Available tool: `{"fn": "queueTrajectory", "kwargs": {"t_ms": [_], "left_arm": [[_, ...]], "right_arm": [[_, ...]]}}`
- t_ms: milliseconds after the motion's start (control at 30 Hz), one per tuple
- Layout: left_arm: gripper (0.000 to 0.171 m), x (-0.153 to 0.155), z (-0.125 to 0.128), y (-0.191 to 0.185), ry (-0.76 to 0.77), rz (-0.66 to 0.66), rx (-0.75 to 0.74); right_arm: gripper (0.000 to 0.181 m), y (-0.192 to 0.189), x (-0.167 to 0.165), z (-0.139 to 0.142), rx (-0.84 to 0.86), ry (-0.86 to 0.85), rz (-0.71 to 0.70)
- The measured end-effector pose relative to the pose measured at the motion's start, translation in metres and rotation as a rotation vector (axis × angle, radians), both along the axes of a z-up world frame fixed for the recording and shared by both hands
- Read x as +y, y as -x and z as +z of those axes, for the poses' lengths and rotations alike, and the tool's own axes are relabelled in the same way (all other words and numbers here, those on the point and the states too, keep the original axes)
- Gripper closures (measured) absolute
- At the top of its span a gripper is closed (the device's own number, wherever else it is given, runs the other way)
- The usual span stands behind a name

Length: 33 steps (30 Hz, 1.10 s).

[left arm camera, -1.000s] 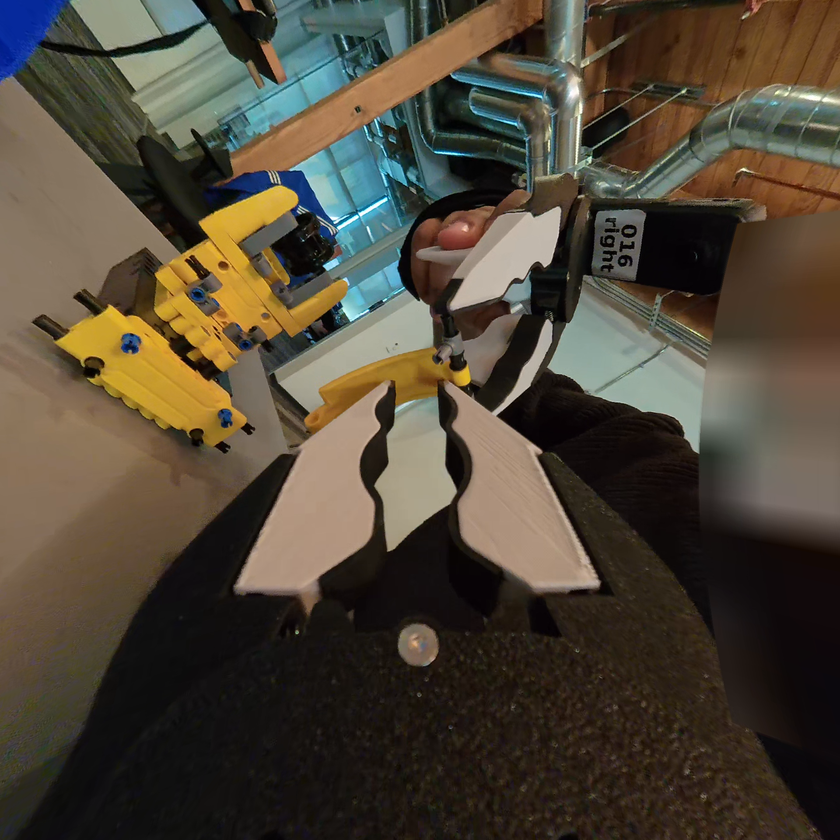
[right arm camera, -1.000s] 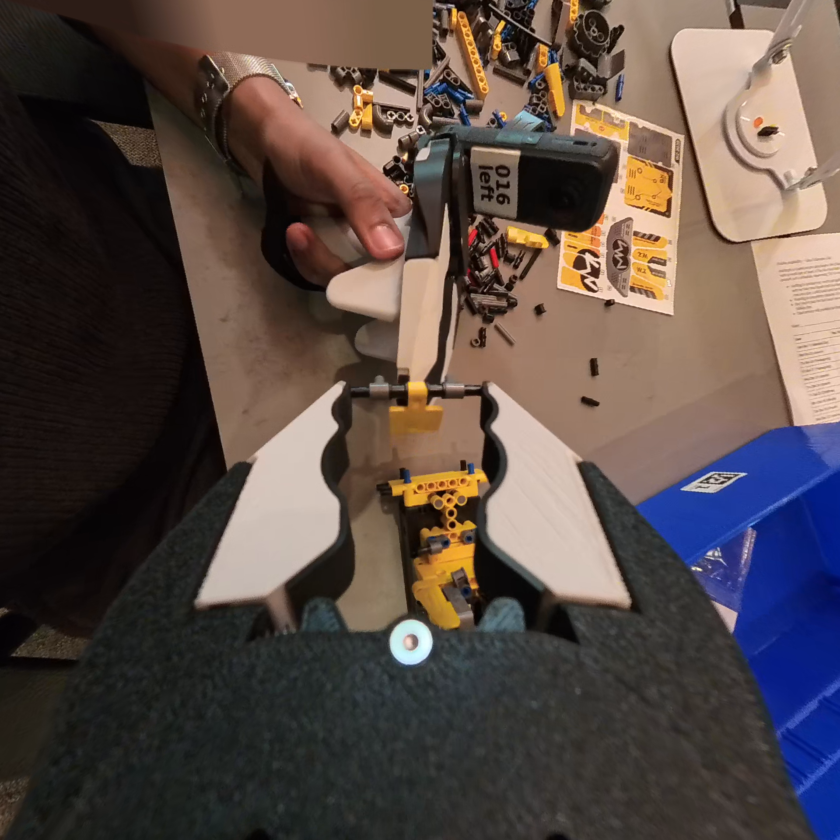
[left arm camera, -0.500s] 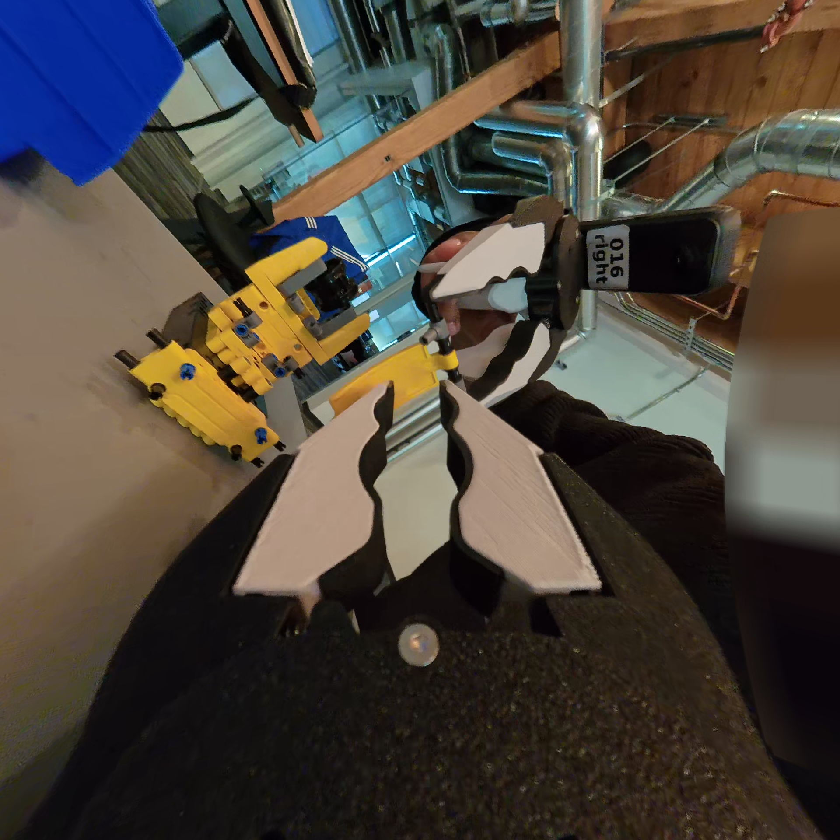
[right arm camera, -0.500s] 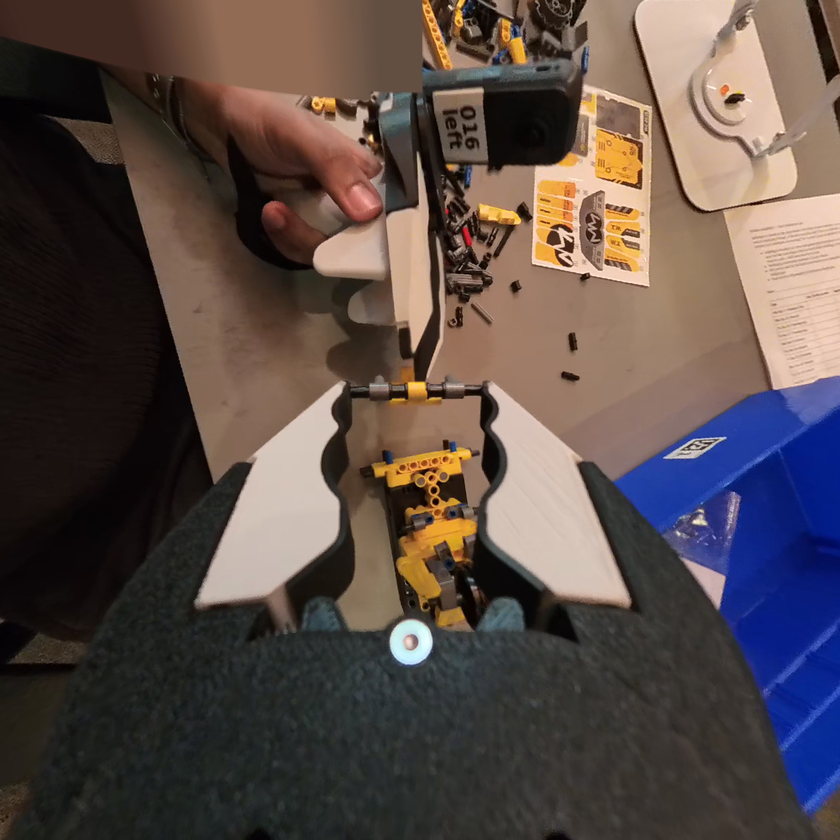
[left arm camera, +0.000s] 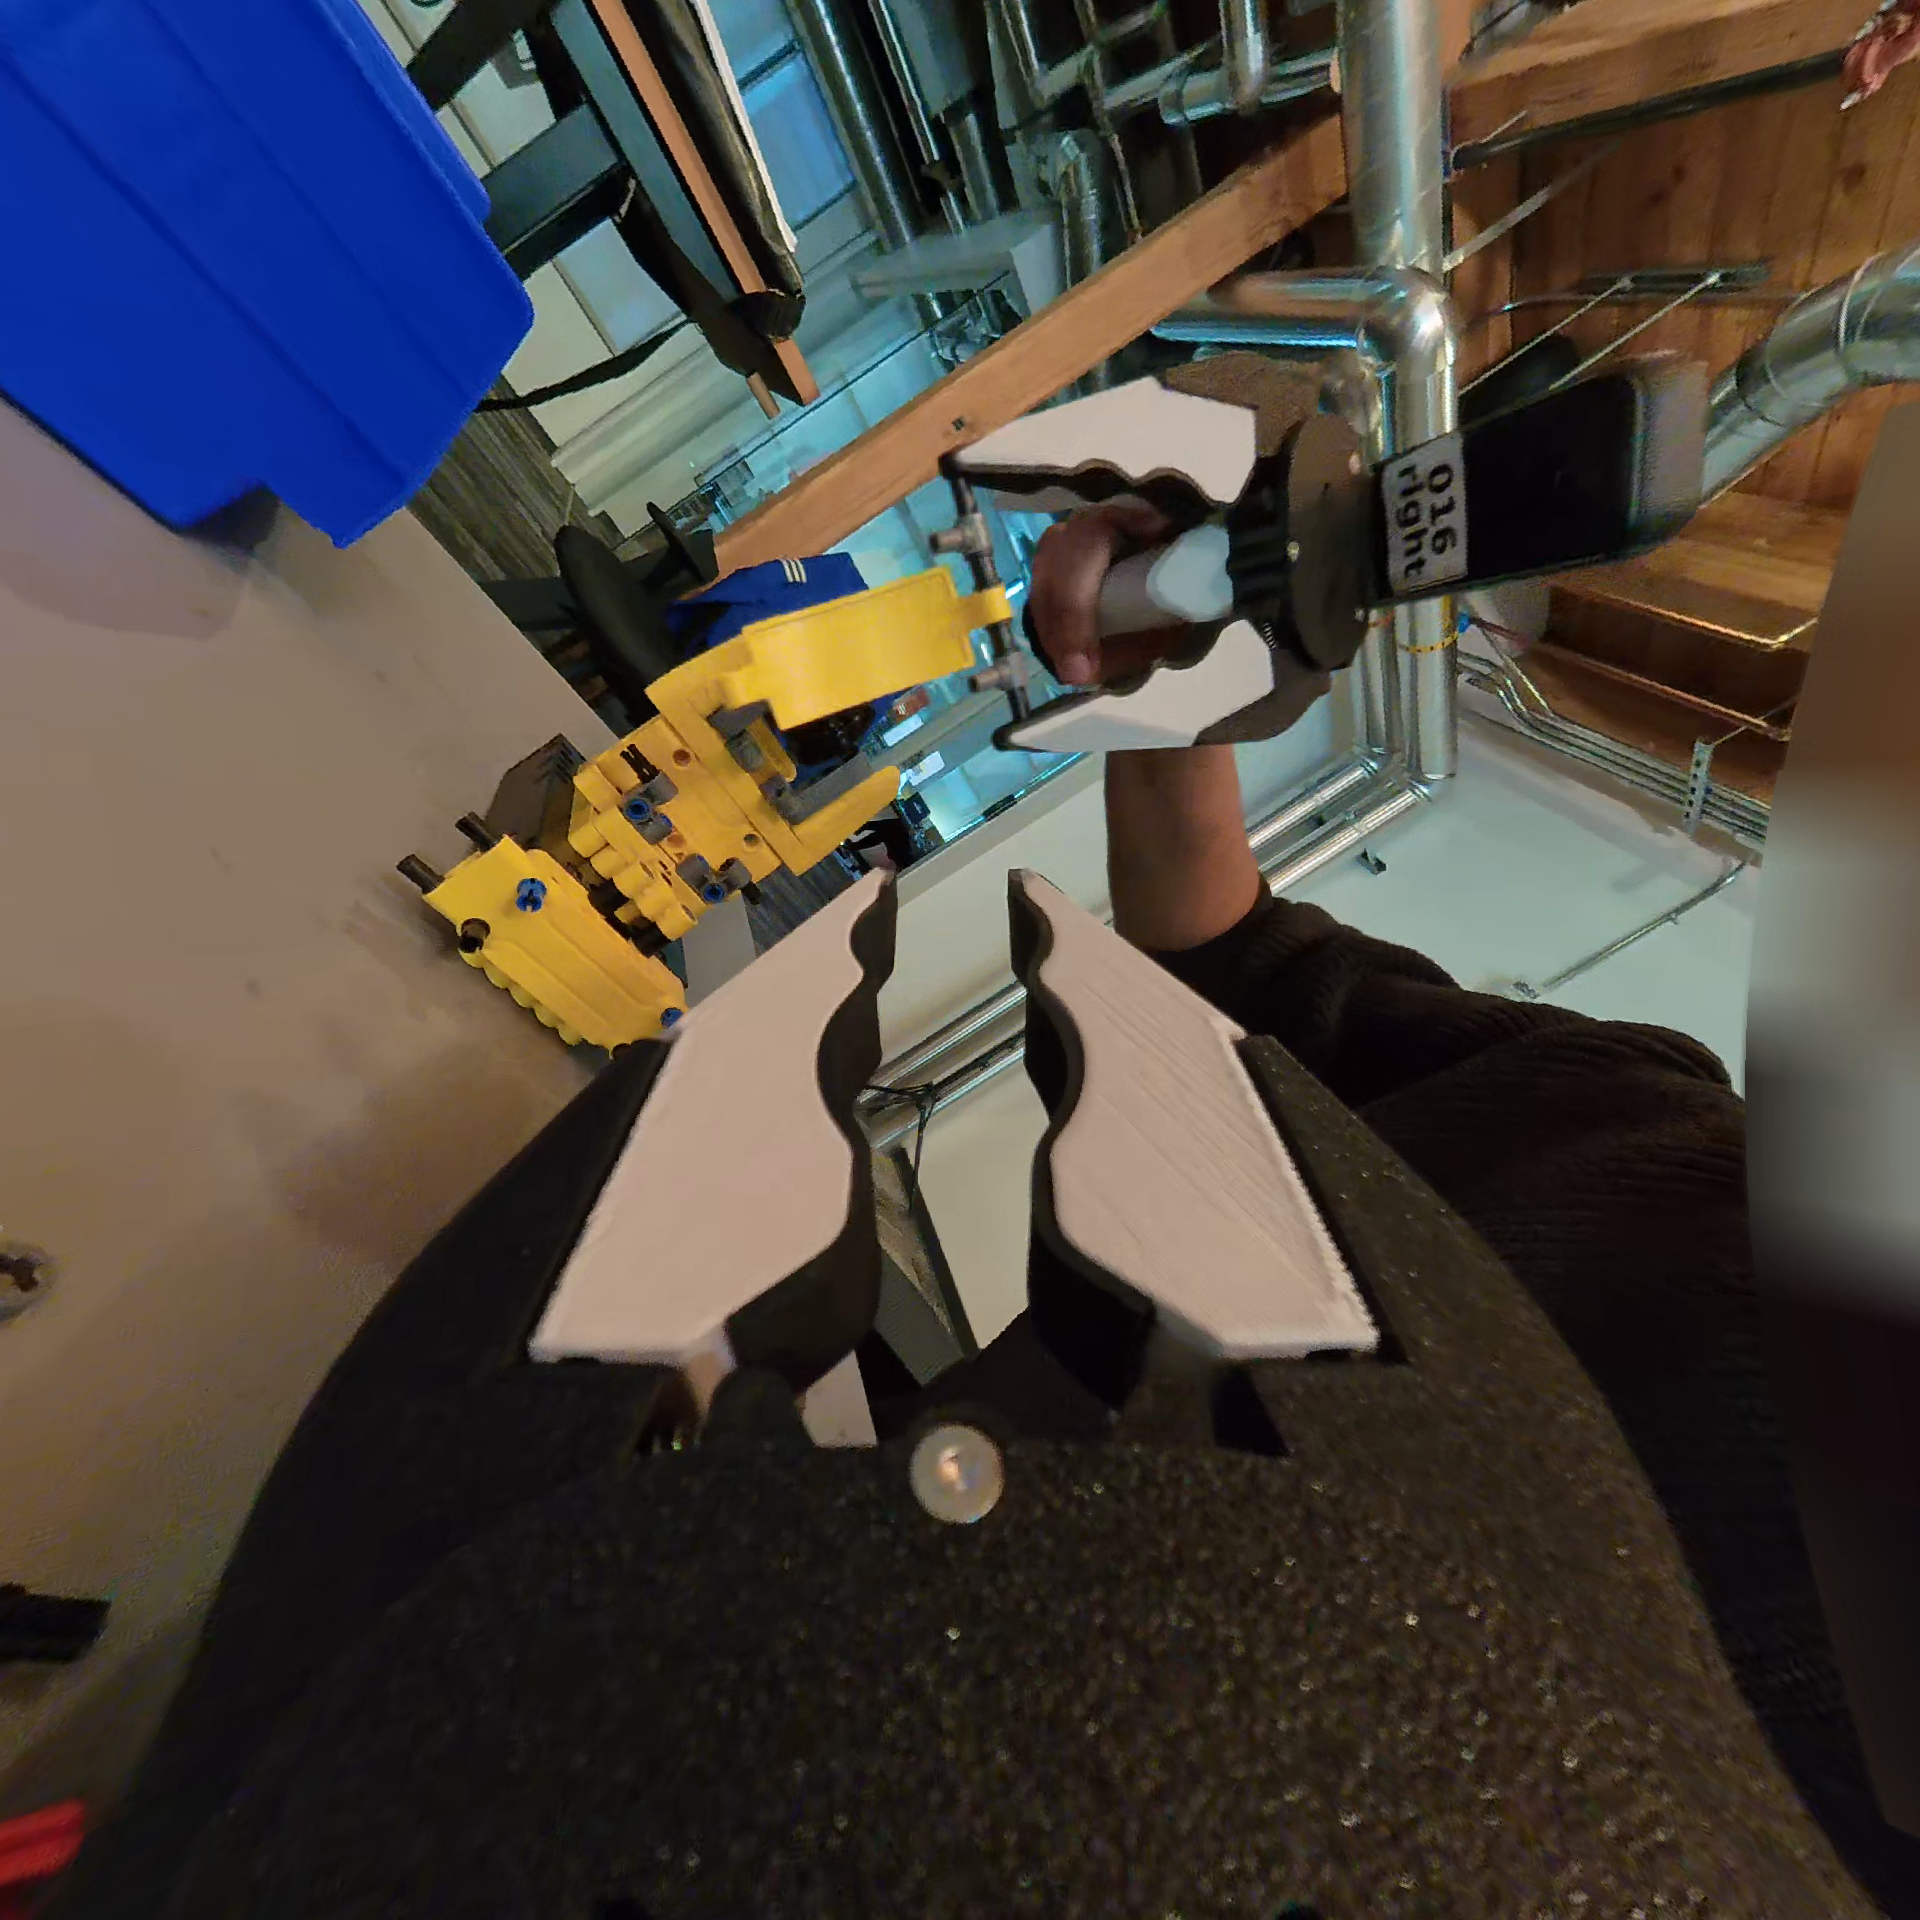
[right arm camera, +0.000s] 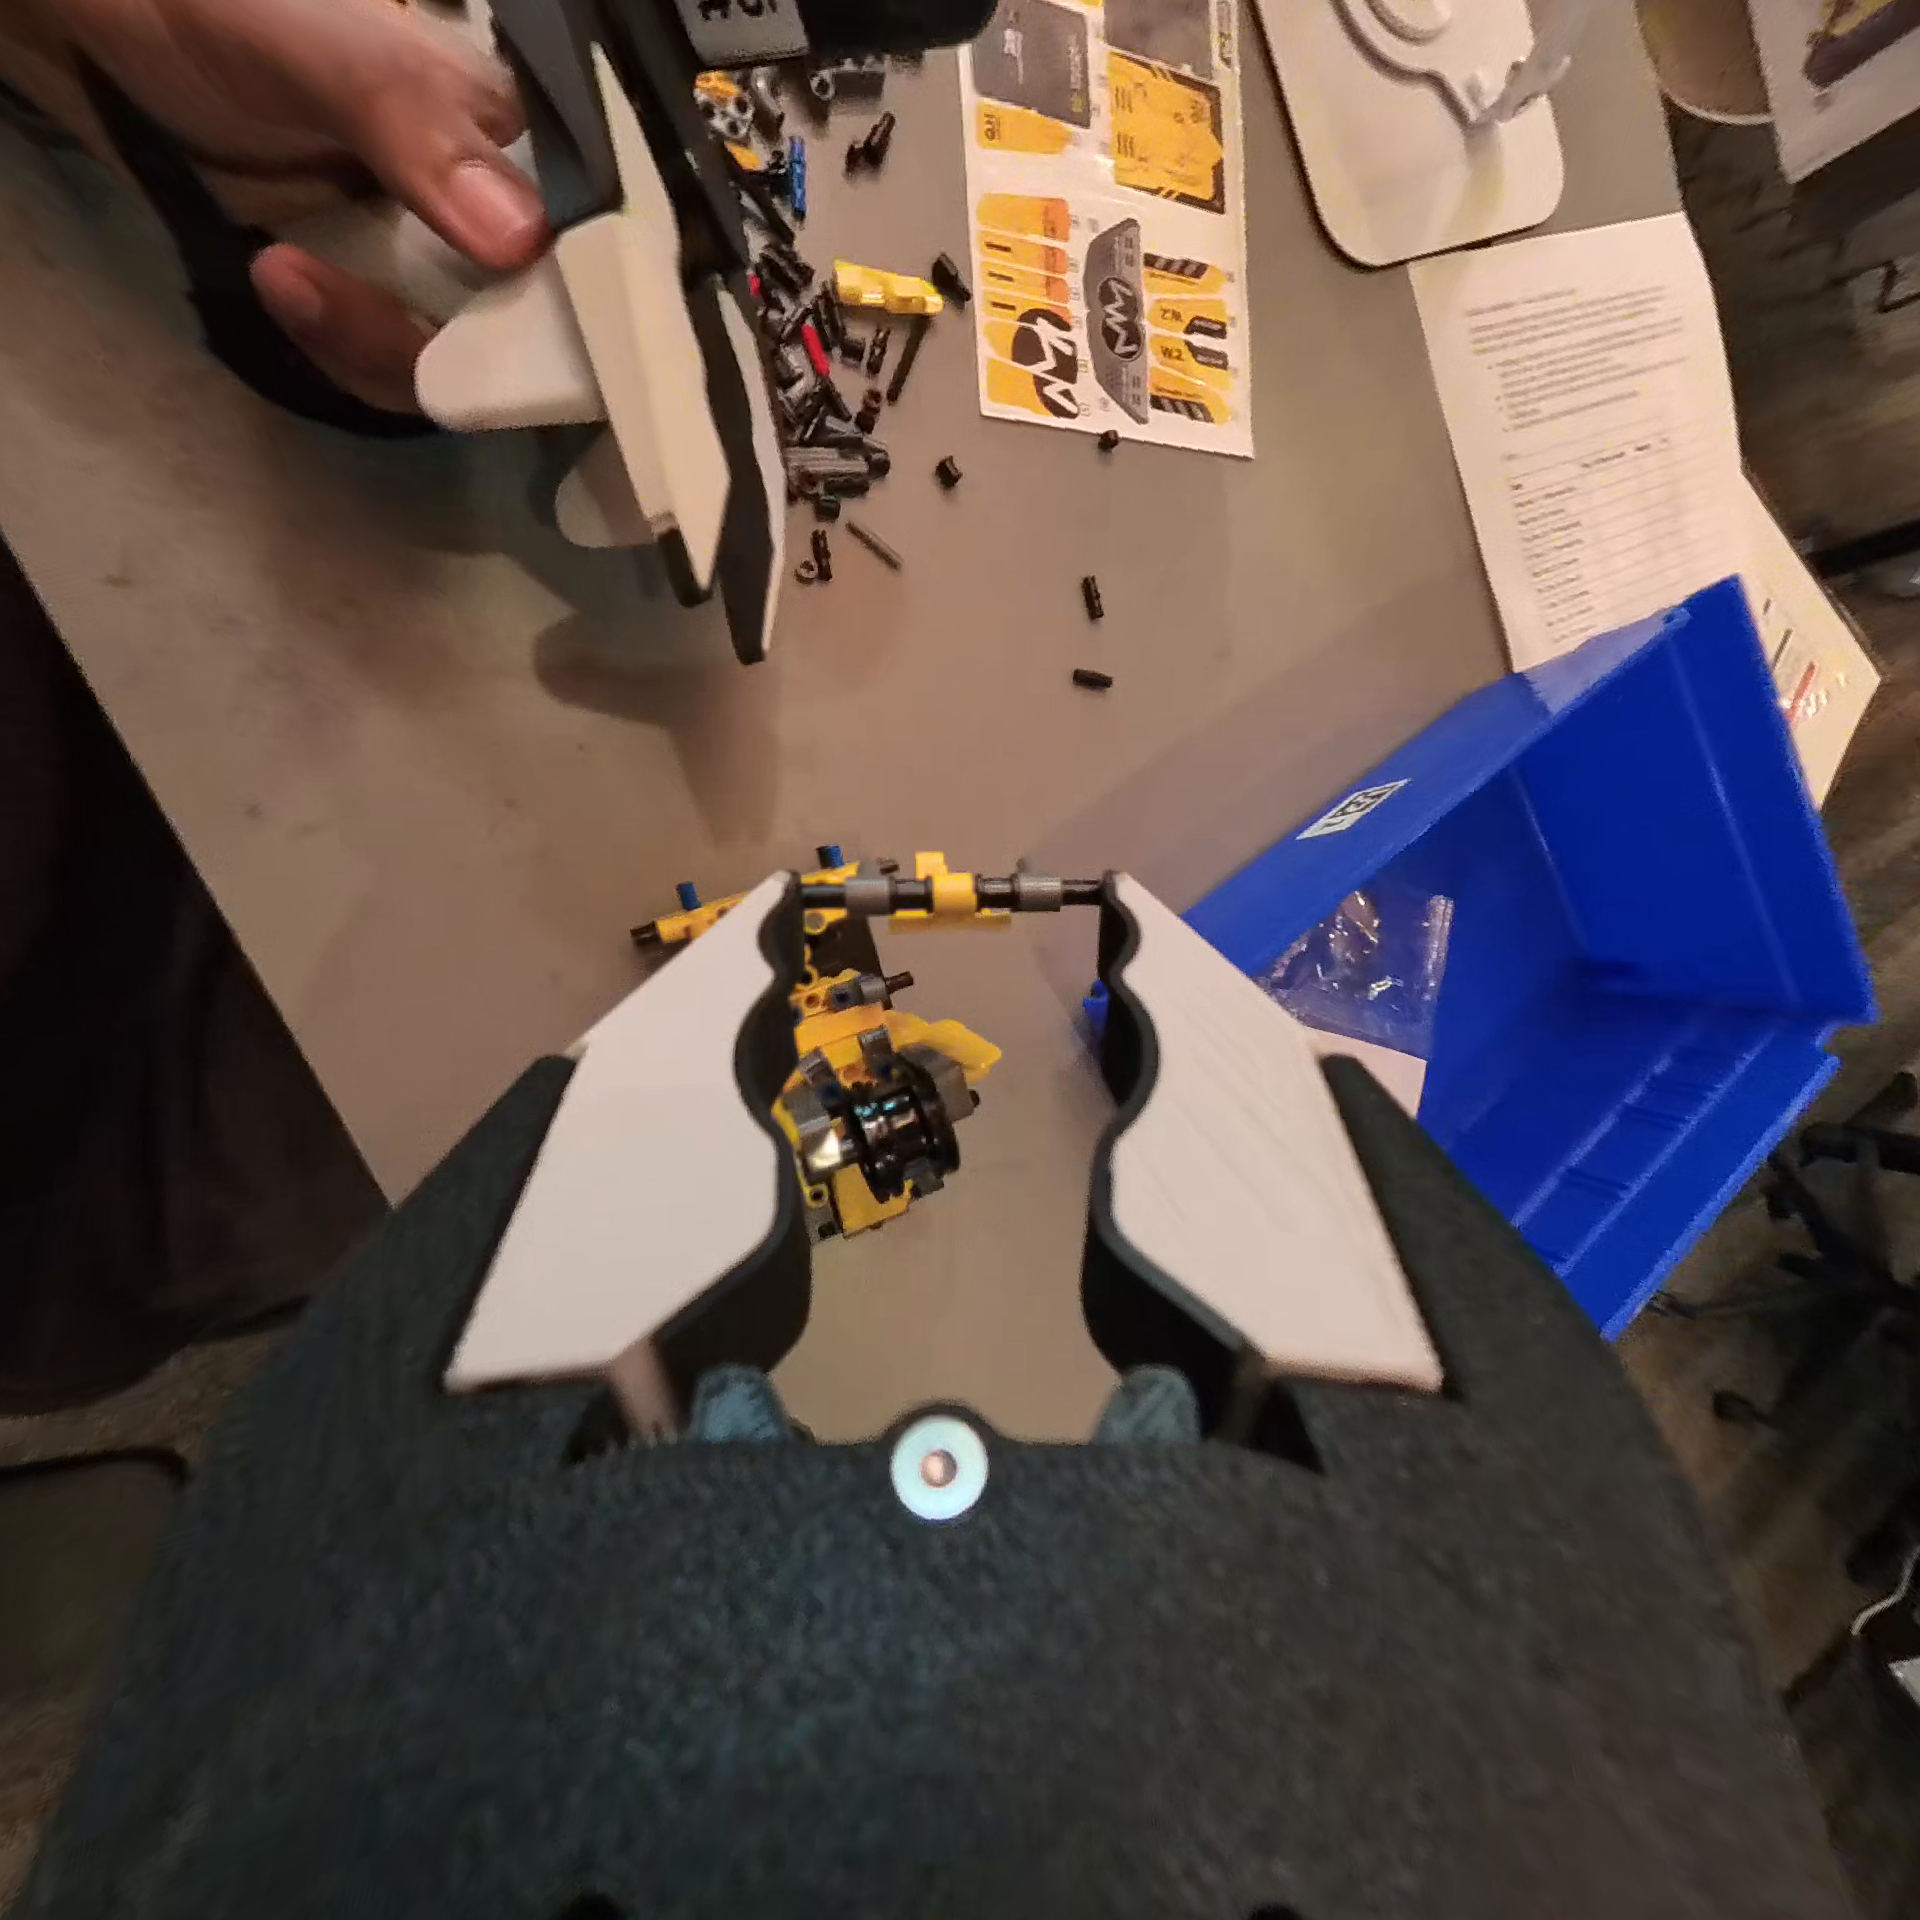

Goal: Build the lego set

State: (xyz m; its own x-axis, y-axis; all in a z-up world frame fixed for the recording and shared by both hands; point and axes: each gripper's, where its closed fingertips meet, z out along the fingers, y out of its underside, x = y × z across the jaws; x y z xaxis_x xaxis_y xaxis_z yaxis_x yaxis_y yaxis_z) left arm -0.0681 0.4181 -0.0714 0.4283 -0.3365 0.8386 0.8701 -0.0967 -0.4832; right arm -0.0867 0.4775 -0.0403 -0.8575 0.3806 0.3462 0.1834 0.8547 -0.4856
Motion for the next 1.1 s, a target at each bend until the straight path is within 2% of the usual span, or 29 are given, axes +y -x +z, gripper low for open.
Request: {"fn": "queueTrajectory", "kwargs": {"t_ms": [300,633,767,967,1100], "left_arm": [[0.15,0.003,-0.003,-0.005,0.023,-0.013,0.016],[0.149,0.005,-0.004,-0.009,0.042,-0.026,0.025],[0.149,0.005,-0.006,-0.008,0.057,-0.013,0.046],[0.149,0.007,-0.011,-0.008,0.087,-0.015,0.052],[0.149,0.009,-0.024,-0.007,0.16,-0.013,0.061]], "right_arm": [[0.126,-0.028,0.002,-0.03,-0.133,-0.31,0.114],[0.126,-0.032,0.011,-0.043,-0.198,-0.412,0.109],[0.126,-0.031,-0.002,-0.043,-0.196,-0.365,0.129],[0.126,-0.03,-0.017,-0.068,-0.22,-0.344,0.18],[0.126,-0.025,-0.029,-0.06,-0.191,-0.25,0.191]]}}
